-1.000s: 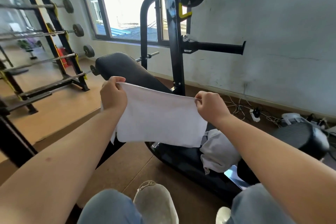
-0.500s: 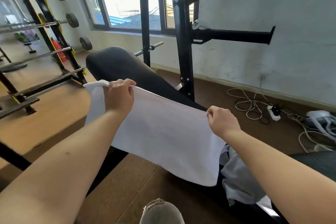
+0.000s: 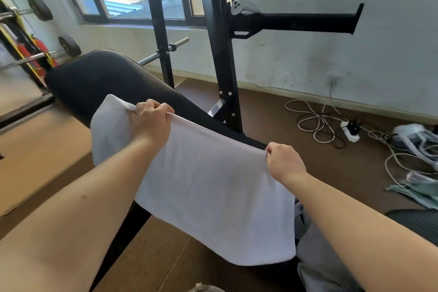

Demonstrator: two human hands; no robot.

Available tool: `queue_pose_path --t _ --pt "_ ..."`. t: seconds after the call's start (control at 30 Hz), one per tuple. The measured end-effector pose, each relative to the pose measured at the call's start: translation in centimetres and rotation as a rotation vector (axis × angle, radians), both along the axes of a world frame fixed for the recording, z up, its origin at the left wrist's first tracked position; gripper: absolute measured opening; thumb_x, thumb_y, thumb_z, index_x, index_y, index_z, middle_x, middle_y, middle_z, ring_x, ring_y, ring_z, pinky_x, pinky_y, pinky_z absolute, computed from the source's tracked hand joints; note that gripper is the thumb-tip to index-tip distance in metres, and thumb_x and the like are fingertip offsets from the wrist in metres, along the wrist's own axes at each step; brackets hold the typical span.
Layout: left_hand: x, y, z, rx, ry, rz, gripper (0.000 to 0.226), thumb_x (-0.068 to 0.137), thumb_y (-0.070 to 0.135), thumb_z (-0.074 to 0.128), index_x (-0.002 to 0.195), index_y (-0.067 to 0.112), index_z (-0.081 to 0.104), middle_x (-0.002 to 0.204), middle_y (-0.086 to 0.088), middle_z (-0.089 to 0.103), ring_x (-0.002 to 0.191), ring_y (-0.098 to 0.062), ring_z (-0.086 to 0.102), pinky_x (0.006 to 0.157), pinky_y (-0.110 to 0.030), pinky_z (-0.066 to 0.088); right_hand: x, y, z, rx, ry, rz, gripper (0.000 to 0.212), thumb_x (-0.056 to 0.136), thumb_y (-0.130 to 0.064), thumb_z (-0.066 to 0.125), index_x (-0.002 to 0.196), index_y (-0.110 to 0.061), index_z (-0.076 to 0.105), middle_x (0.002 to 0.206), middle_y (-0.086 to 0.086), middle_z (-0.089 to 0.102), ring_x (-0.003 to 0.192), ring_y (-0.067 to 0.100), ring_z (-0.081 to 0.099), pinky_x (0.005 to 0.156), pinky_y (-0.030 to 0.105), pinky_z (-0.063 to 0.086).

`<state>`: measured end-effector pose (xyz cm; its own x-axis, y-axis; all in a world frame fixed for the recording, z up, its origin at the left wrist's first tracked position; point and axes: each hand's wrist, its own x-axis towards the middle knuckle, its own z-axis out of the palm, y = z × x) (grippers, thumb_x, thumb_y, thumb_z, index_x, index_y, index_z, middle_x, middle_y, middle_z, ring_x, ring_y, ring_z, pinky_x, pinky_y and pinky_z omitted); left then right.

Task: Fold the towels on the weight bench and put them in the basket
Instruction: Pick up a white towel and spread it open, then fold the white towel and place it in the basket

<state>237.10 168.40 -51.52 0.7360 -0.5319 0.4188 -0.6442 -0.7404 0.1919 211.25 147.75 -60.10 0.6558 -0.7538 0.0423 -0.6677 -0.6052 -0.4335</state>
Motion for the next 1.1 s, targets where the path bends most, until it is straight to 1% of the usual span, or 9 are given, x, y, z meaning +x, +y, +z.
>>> queue_pose_path --t 0.1,0.2,0.4,0.47,0.53,0.63,0.73,0.83,1.1 --pt "1.2 -2.7 0.1 0.068 0.012 -0.072 0.026 0.102 0.025 0.050 0.110 0.031 0.074 0.123 -0.006 0.057 0.124 -0.033 0.042 0.106 -0.047 0.034 0.2 -1.6 -1.1 0.023 0.029 -0.051 0.019 0.101 -0.012 0.046 0.100 -0.017 0.065 0.101 0.009 0.069 0.088 0.027 0.058 0.073 0.037 0.051" --pt "1.9 -4.7 0.0 0.052 0.027 -0.173 0.022 0.099 0.023 0.056 0.108 0.028 0.076 0.126 -0.005 0.057 0.125 -0.033 0.043 0.108 -0.046 0.035 0.1 -2.7 -1.9 0.041 0.051 -0.077 0.020 0.101 -0.010 0.046 0.104 -0.013 0.065 0.105 0.013 0.068 0.093 0.031 0.059 0.072 0.036 0.044" --pt "0.3 -4.8 0.9 0.014 -0.159 -0.125 0.020 0.091 0.018 0.070 0.110 0.017 0.068 0.123 -0.012 0.050 0.118 -0.039 0.045 0.093 -0.050 0.042 0.1 -0.8 -2.1 -0.082 -0.066 0.014 0.043 0.102 -0.032 0.051 0.142 -0.017 0.049 0.139 0.012 0.048 0.128 0.033 0.043 0.095 0.045 0.049" --pt "-1.4 -4.6 1.0 0.129 -0.127 -0.013 0.027 0.095 0.036 0.063 0.116 0.020 0.062 0.125 -0.010 0.049 0.119 -0.038 0.046 0.095 -0.049 0.039 0.6 0.6 -1.6 -0.105 -0.147 0.145 0.048 0.101 -0.039 0.052 0.145 -0.020 0.048 0.148 0.010 0.045 0.137 0.033 0.038 0.102 0.048 0.048" --pt "-2.5 -4.4 0.6 0.346 -0.050 0.110 0.053 0.093 0.063 0.050 0.132 0.028 0.051 0.139 -0.009 0.044 0.130 -0.037 0.039 0.102 -0.057 0.035 1.5 2.0 -1.1 -0.088 -0.128 0.292 0.055 0.102 -0.049 0.048 0.152 -0.027 0.041 0.160 0.008 0.034 0.149 0.032 0.026 0.115 0.057 0.035" --pt "-2.5 -3.9 -0.6 0.547 0.052 0.147 0.086 0.084 0.085 0.027 0.156 0.041 0.014 0.168 -0.007 0.004 0.151 -0.043 0.000 0.103 -0.083 0.008 3.1 3.5 -1.0 0.012 0.055 0.374 0.066 0.101 -0.067 0.035 0.160 -0.046 0.014 0.172 -0.003 -0.001 0.158 0.024 -0.007 0.120 0.068 0.009" --pt "-1.8 -3.9 -1.1 0.593 0.055 0.143 0.094 0.078 0.092 0.011 0.158 0.046 -0.006 0.169 -0.002 -0.021 0.150 -0.046 -0.023 0.098 -0.089 -0.002 3.9 3.6 -1.8 0.138 0.168 0.363 0.071 0.096 -0.078 0.024 0.155 -0.058 -0.008 0.168 -0.012 -0.024 0.154 0.019 -0.027 0.117 0.072 -0.007" --pt "-1.1 -4.6 -1.0 0.610 0.026 0.133 0.096 0.075 0.094 0.003 0.157 0.046 -0.011 0.167 -0.002 -0.025 0.149 -0.046 -0.026 0.096 -0.089 -0.004 4.2 2.9 -2.5 0.134 0.159 0.331 0.073 0.091 -0.083 0.021 0.153 -0.062 -0.012 0.166 -0.018 -0.029 0.152 0.014 -0.032 0.114 0.073 -0.016" --pt "1.1 -6.9 -0.7 0.664 -0.074 0.058 0.097 0.074 0.093 -0.001 0.158 0.045 -0.001 0.170 -0.002 -0.016 0.151 -0.045 -0.021 0.098 -0.088 -0.002 5.1 1.3 -3.3 0.120 0.116 0.277 0.075 0.087 -0.087 0.016 0.153 -0.061 -0.009 0.168 -0.018 -0.022 0.154 0.013 -0.027 0.114 0.073 -0.014"
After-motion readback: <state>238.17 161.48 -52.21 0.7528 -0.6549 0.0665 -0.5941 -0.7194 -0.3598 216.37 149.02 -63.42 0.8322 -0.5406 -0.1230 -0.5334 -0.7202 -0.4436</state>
